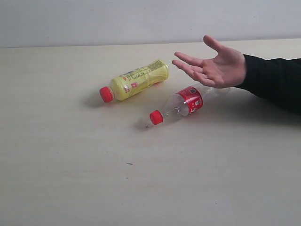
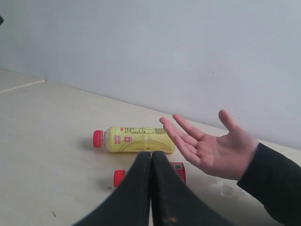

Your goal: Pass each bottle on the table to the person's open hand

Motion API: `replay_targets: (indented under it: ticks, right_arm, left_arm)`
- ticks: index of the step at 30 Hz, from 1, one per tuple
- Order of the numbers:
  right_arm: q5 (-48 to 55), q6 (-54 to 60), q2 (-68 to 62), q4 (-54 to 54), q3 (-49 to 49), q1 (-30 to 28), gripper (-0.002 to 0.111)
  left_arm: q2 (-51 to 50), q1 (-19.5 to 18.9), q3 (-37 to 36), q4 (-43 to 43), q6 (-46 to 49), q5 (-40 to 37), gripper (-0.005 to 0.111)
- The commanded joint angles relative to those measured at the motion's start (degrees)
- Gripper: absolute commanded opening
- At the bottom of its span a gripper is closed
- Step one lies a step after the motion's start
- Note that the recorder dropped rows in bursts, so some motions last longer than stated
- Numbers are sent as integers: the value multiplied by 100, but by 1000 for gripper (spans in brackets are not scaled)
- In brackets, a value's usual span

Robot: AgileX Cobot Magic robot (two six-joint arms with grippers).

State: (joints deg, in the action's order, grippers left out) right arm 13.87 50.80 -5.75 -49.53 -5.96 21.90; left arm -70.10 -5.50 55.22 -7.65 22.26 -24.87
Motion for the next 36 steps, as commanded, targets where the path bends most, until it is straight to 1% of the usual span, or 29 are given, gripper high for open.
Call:
replay_targets:
  ticks: [1,2,5,6,7,9,12,14,17,18,20,22,24,27,29,31,34,36]
  right_arm:
    - [19,5,34,-16,16,11,0]
    - [19,5,34,-16,16,11,0]
    - [19,5,34,-16,16,11,0]
    - [19,5,34,-16,16,11,0]
    - [19,5,34,-16,16,11,0]
    - [19,5,34,-16,16,11,0]
    - [19,5,34,-16,16,11,0]
    - [19,5,34,-16,16,11,0]
    - [19,5,34,-16,16,11,0]
    - [19,5,34,-16,16,11,0]
    - [19,5,34,-16,16,11,0]
    - [19,5,34,-16,16,11,0]
    - [19,5,34,-16,16,11,0]
    - [19,5,34,-16,16,11,0]
    - [19,5,34,-16,16,11,0]
    - [19,5,34,-16,16,11,0]
    - [19,5,34,-16,16,11,0]
    - [19,5,34,-16,16,11,0]
  left_arm:
    - [-880,27,777,-1324,-929,-1310,0]
    - [-1183,27,987,-1545,-1036,-1807,0]
    - [-2028,39,1626,-2083,-1057,-3799,0]
    - [-2285,39,1789,-2124,-1044,-4265,0]
    - [-2513,39,1923,-2092,-1044,-4509,0]
    - [-2818,83,2124,-1703,-844,-4509,0]
    - [-3122,244,2379,-574,-84,-4509,0]
    - [-3248,487,2533,118,291,-4372,0]
    - [-3424,960,2801,765,625,-3722,0]
    - [-3512,1159,2924,822,690,-3555,0]
    - [-3739,1527,3287,813,760,-3515,0]
    - [-4062,1873,3792,765,720,-3615,0]
    - [-4430,2120,4336,858,579,-3824,0]
    - [-5063,2373,5362,856,213,-4488,0]
    - [-5552,2513,6158,854,52,-4509,0]
    - [-5919,2616,6805,854,-130,-4509,0]
    - [-6372,2810,7440,866,-84,-4509,0]
    - [-6581,2908,7718,663,-35,-4509,0]
